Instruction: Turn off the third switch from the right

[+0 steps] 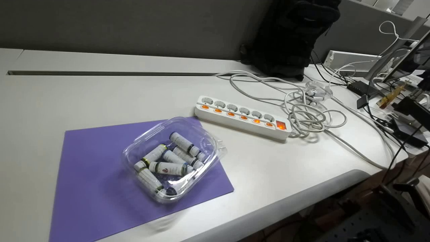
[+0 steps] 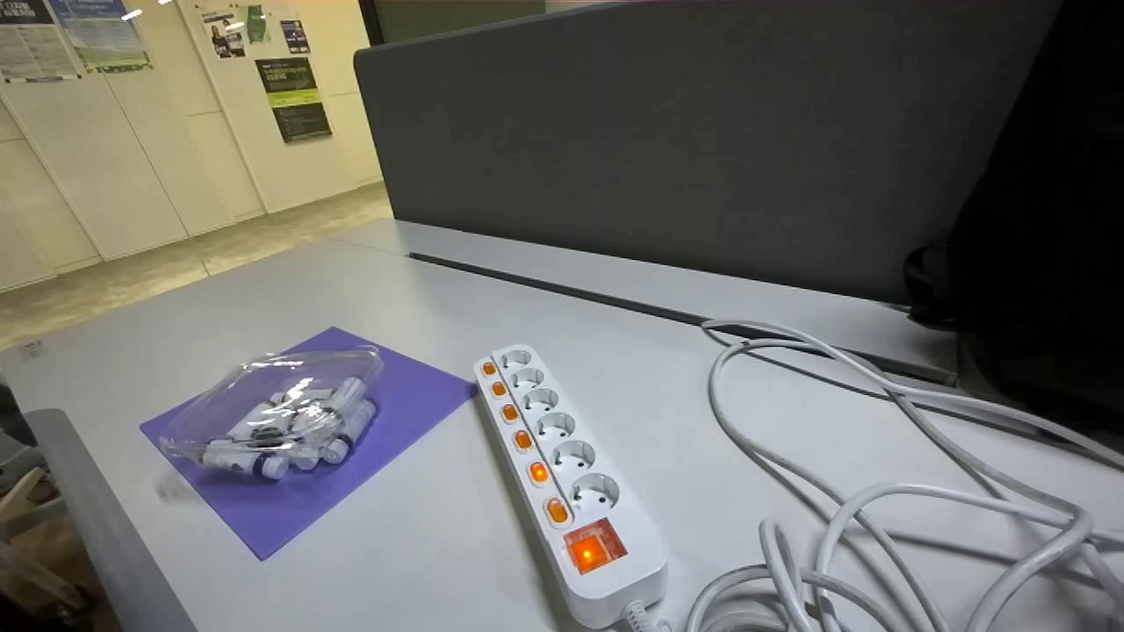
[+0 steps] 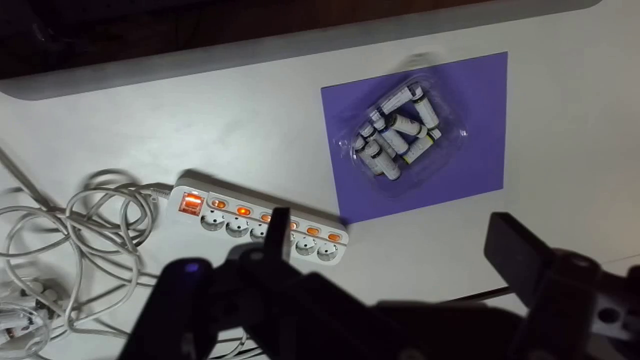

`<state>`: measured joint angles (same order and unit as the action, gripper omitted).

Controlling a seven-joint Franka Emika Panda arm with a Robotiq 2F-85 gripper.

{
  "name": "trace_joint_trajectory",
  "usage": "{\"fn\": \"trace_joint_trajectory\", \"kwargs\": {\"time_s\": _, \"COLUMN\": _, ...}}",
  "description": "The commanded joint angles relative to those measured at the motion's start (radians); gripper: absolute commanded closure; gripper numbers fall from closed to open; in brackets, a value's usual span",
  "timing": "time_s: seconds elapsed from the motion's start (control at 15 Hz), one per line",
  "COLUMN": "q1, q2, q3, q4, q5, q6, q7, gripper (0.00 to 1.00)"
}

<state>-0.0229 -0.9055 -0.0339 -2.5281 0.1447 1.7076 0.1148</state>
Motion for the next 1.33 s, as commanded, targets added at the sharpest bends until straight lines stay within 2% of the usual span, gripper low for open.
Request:
{"fn": "trace_joint_trajectory", "kwargs": {"time_s": 0.0, "q1": -0.013, "q2": 0.002, "q3": 0.008, "q4": 0.003, "q5": 0.007, "q6": -0.004, "q7": -0.008, "gripper": 0.00}}
{"fn": "trace_joint_trajectory", "kwargs": {"time_s": 0.13, "q1": -0.013, "q2": 0.002, "q3": 0.008, "q4": 0.003, "q5": 0.007, "q6": -0.004, "q7": -0.008, "gripper": 0.00}}
{"fn": "trace_joint_trajectory", "kwargs": {"time_s": 0.33, "q1": -0.041, "q2": 0.026, "q3": 0.019, "q4": -0.047, "q5": -0.007, "q6": 0.131, "q7": 0.014, "gripper": 0.00}}
{"fn": "trace_joint_trajectory", "kwargs": {"time_s": 0.73, "q1": -0.122, "q2": 0.215, "q3": 0.018, "q4": -0.116, "q5": -0.054, "q6": 0.394, "q7": 0.045, "gripper": 0.00}}
{"fn": "trace_joint_trajectory", "kwargs": {"time_s": 1.0, "q1": -0.146, "q2": 0.362, "q3": 0.029, "q4": -0.112, "q5": -0.087, "q6": 0.519, "q7": 0.079, "gripper": 0.00}}
{"fn": "trace_joint_trajectory", "kwargs": {"time_s": 1.07, "q1": -0.150, "q2": 0.400, "q3": 0.030, "q4": -0.108, "q5": -0.099, "q6": 0.544, "q7": 0.089, "gripper": 0.25}}
{"fn": "trace_joint_trajectory", "kwargs": {"time_s": 1.13, "q1": -0.152, "q2": 0.436, "q3": 0.028, "q4": -0.103, "q5": -0.107, "q6": 0.566, "q7": 0.096, "gripper": 0.26}}
{"fn": "trace_joint_trajectory", "kwargs": {"time_s": 1.27, "q1": -0.155, "q2": 0.508, "q3": 0.024, "q4": -0.098, "q5": -0.118, "q6": 0.629, "q7": 0.115, "gripper": 0.40}}
